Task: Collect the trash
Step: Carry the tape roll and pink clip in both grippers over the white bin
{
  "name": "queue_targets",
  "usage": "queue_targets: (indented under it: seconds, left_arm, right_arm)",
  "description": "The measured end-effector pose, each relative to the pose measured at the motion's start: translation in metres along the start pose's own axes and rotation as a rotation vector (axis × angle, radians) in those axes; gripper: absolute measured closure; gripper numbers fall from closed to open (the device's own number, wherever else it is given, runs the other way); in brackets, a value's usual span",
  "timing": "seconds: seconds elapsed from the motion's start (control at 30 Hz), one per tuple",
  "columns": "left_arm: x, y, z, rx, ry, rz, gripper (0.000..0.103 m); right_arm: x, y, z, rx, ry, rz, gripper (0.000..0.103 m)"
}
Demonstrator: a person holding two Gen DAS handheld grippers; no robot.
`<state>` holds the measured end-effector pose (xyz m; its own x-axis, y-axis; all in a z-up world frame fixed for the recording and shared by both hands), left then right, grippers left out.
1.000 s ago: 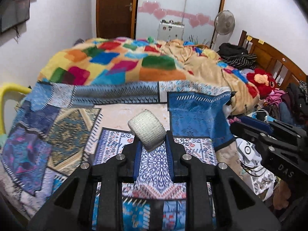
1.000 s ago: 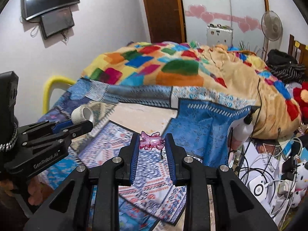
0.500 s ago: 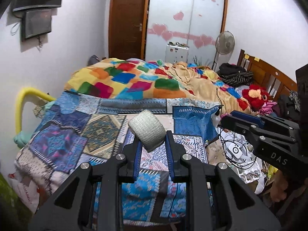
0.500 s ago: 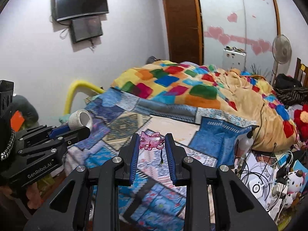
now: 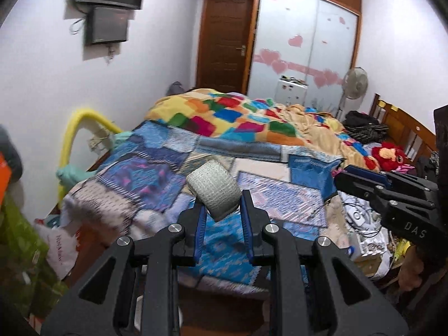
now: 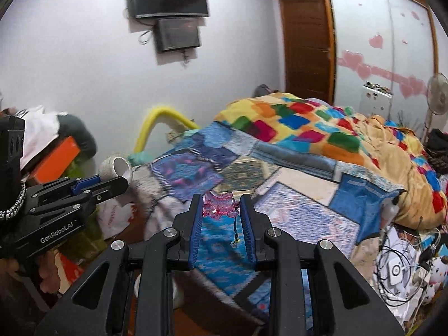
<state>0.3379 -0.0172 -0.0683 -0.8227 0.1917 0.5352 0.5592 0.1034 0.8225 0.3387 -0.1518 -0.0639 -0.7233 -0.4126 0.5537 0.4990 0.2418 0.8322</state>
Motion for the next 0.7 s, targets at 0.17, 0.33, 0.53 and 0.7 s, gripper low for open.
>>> queue_targets:
  seconds: [0.17,0.33,0.53,0.7]
  left_arm:
    - [0.035,-0.029,0.040,0.053,0.059,0.005,0.080]
    - [0.060,-0.058,0.078,0.106,0.113,0.024,0.080]
    - [0.076,-0.096,0.119,0.175,0.154,0.055,0.080]
    - [0.073,-0.134,0.151,0.237,0.173,0.115,0.080]
  right_arm:
    - [-0.002,-0.011,0.044,0.036,0.062,0.015,0.079]
    - [-0.013,-0.028,0.092,0.082,0.127,0.049,0.079]
    - [-0.029,-0.050,0.142,0.137,0.185,0.106,0.079]
    - [-0.048,-0.074,0.176,0.184,0.217,0.175,0.079]
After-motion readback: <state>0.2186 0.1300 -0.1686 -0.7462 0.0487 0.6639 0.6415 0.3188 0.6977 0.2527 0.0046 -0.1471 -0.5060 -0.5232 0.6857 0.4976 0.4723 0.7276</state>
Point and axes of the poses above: each gripper's, at about its wrist camera, not at the fingertips, and x roughly against the way its jaws point, z to its left, y to its top, the point moved 8 cm from there along -x, roughly the way its jaws point, and after that the axes turned 9 degrees about -y, right-handed, at the moved point
